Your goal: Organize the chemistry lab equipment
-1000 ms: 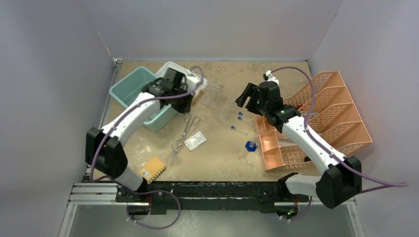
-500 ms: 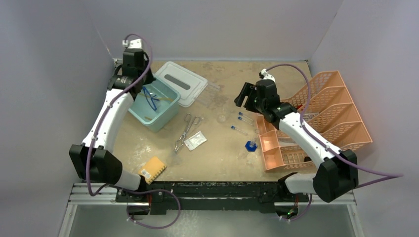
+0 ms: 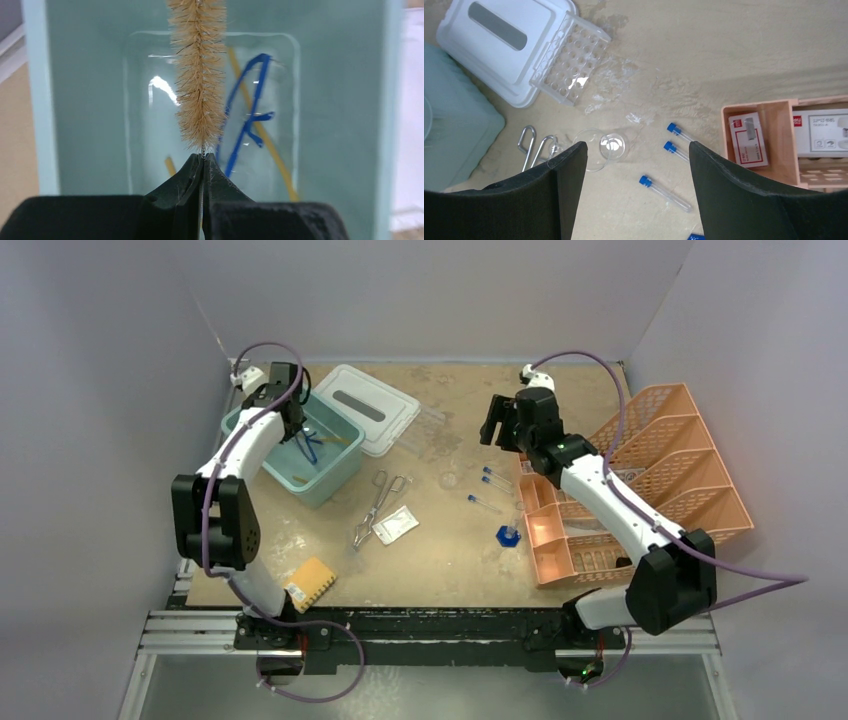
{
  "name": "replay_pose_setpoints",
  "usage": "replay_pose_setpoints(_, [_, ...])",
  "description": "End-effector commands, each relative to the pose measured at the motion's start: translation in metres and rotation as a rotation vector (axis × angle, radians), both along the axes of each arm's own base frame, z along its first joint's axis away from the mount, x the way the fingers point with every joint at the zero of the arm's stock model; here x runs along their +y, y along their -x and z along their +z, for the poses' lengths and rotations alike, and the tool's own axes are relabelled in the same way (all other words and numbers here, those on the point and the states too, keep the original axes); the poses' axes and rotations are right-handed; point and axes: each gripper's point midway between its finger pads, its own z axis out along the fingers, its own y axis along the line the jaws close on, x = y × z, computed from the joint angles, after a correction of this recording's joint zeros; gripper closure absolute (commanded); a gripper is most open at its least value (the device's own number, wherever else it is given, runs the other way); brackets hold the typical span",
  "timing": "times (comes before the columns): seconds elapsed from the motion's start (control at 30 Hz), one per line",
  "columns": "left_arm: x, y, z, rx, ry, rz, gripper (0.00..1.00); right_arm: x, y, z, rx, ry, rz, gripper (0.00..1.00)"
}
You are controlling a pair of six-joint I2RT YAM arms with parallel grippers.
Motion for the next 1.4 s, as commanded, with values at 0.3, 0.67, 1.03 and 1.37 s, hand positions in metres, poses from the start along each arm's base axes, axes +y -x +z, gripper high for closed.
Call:
replay_pose_setpoints(0.3, [0.007,0.013,-0.055,0.116,0.031,0.188,1.0,-0.019,-0.023,0.037,-0.147,0.146,-0.007,0.23])
replay_pose_setpoints(0.67, [0.013,0.015,-0.035,0.096,-0.008,0.179,0.71,-0.009,-0.018,0.044,-0.157,0.107,0.046,0.23])
replay_pose_setpoints(1.03, [-0.08,-0.002,0.069,-0.056,-0.06,-0.323,0.68,0.015,-0.008,0.049,-0.149,-0.018,0.122,0.24])
replay_pose_setpoints(1.37, [-0.211,0.049,0.093,-0.143,0.067,-0.926,0.63,0.023,0.012,0.02,-0.046,-0.147,0.098,0.24])
